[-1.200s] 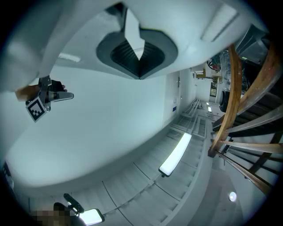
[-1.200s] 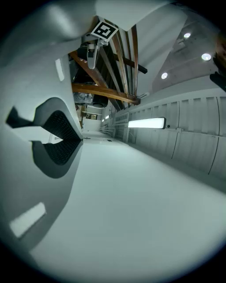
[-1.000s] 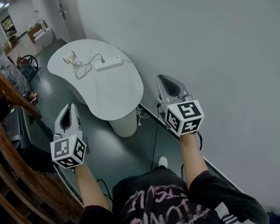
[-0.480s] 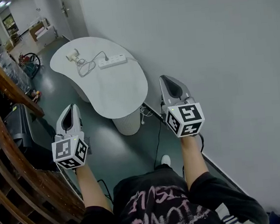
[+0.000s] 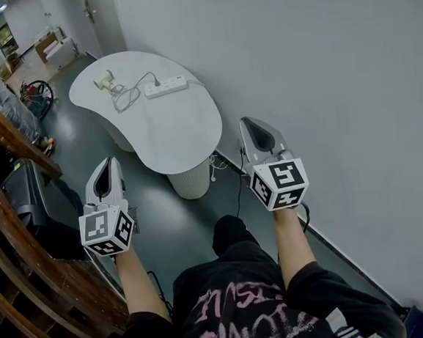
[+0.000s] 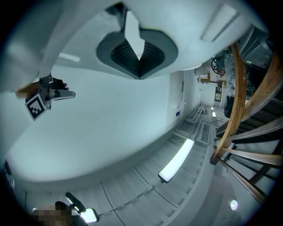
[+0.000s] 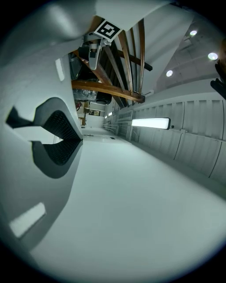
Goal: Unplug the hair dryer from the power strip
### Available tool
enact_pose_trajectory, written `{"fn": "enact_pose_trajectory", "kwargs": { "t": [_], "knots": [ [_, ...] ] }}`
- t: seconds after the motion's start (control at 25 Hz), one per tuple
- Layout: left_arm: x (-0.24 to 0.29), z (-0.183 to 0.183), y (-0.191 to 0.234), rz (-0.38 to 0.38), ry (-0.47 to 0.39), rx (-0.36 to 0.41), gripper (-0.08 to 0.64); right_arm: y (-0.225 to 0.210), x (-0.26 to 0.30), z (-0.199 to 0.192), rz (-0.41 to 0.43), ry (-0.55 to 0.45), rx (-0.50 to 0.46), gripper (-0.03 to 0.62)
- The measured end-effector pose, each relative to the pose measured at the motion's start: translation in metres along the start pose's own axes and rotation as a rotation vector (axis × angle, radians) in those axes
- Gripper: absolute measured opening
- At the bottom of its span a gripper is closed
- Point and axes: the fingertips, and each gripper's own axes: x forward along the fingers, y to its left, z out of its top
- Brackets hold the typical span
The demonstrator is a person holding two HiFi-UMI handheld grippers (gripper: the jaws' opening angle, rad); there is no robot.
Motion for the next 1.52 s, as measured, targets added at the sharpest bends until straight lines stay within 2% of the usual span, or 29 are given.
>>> {"fn": "enact_pose_trajectory", "kwargs": {
  "t": [0.24, 0.52, 0.76, 1.16, 1.52],
  "knots": [
    [0.024, -0.012, -0.005, -0.030, 0.025, 0.004, 0.000, -0.006, 0.016, -0.004, 0.007, -0.003, 0.028, 0.011],
    [0.068, -0.021, 0.012, -0.003, 0.042, 0.036, 0.000, -0.014, 0.076, -0.013, 0.075, -0.021, 0.058, 0.011],
    [0.100, -0.021, 0.025, 0.020, 0.047, 0.050, 0.000, -0.025, 0.114, -0.017, 0.097, -0.019, 0.065, 0.011],
    [0.142, -0.050, 0.031, 0.029, 0.102, 0.032, 0.000, -0.040, 0.158, -0.043, 0.123, 0.011, 0.085, 0.011],
    [0.205, -0.075, 0.040, 0.030, 0.142, 0.026, 0.000, -0.066, 0.216, -0.066, 0.132, 0.029, 0.128, 0.011]
  ]
}}
